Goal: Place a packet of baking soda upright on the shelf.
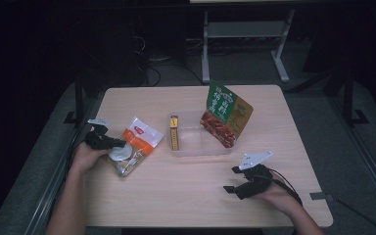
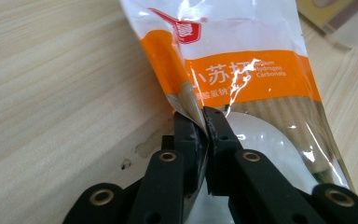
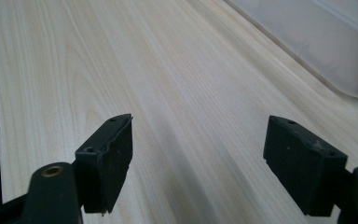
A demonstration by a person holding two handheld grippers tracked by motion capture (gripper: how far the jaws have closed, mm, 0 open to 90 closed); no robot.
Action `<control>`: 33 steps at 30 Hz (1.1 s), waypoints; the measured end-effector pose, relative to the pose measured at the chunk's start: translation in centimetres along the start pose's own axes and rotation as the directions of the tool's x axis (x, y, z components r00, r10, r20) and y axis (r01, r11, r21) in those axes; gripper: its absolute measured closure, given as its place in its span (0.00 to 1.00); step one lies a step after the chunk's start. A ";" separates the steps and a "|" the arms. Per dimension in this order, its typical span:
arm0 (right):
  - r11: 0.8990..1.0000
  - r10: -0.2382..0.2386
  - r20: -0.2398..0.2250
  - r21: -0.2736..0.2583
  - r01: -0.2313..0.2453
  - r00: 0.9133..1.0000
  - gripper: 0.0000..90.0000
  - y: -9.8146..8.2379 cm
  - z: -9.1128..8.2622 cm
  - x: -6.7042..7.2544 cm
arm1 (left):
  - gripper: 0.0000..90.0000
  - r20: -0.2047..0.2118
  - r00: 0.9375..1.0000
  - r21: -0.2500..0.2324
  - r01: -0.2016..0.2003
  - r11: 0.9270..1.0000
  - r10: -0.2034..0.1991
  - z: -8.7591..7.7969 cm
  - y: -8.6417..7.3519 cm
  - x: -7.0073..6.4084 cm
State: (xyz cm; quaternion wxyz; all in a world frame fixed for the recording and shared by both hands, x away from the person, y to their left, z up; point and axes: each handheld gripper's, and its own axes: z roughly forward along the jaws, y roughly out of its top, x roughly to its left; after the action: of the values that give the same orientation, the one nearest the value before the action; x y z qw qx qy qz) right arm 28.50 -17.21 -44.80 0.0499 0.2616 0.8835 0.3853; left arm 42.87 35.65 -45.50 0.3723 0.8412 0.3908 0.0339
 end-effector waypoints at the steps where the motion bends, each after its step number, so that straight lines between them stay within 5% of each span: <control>1: 1.000 0.000 0.000 0.000 0.000 1.000 0.26 0.0 0.0 0.0 | 0.96 0.002 1.000 -0.018 0.005 1.000 -0.005 -0.2 -0.1 0.0; 7: 1.000 0.010 -0.003 -0.008 -0.010 1.000 0.26 0.1 -0.2 -0.1 | 0.99 0.021 0.998 -0.113 0.059 0.992 -0.057 -1.8 -0.6 -0.5; 12: 0.999 0.015 -0.006 -0.028 -0.015 1.000 0.26 -0.1 -0.2 -0.3 | 0.99 -0.001 0.999 -0.159 0.032 0.987 -0.033 -3.7 -0.1 -1.9; 19: 0.998 0.045 -0.013 -0.033 -0.045 0.999 0.26 -0.1 -0.3 -0.5 | 1.00 -0.013 1.000 -0.253 0.001 0.968 -0.005 -5.7 0.5 -4.1; 27: 0.998 0.048 0.025 -0.040 -0.047 0.999 0.26 0.0 -0.1 -0.5 | 1.00 -0.063 0.998 -0.298 -0.041 0.954 0.023 -8.0 0.6 -6.8; 29: 0.995 0.099 0.046 -0.022 -0.098 0.994 0.23 0.2 -0.2 -0.7 | 1.00 -0.059 0.998 -0.311 -0.044 0.949 0.027 -8.4 0.6 -7.3; 33: 0.992 0.125 0.060 -0.012 -0.124 0.990 0.19 0.5 -0.2 -0.8 | 1.00 -0.037 0.999 -0.320 -0.037 0.947 0.026 -8.9 0.7 -8.1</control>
State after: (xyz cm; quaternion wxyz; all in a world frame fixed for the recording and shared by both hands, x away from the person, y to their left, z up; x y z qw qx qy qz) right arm 29.31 -17.50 -44.41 0.0537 0.3276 0.8620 0.3831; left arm 34.63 35.21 -36.76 0.4972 0.7750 0.3724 0.1162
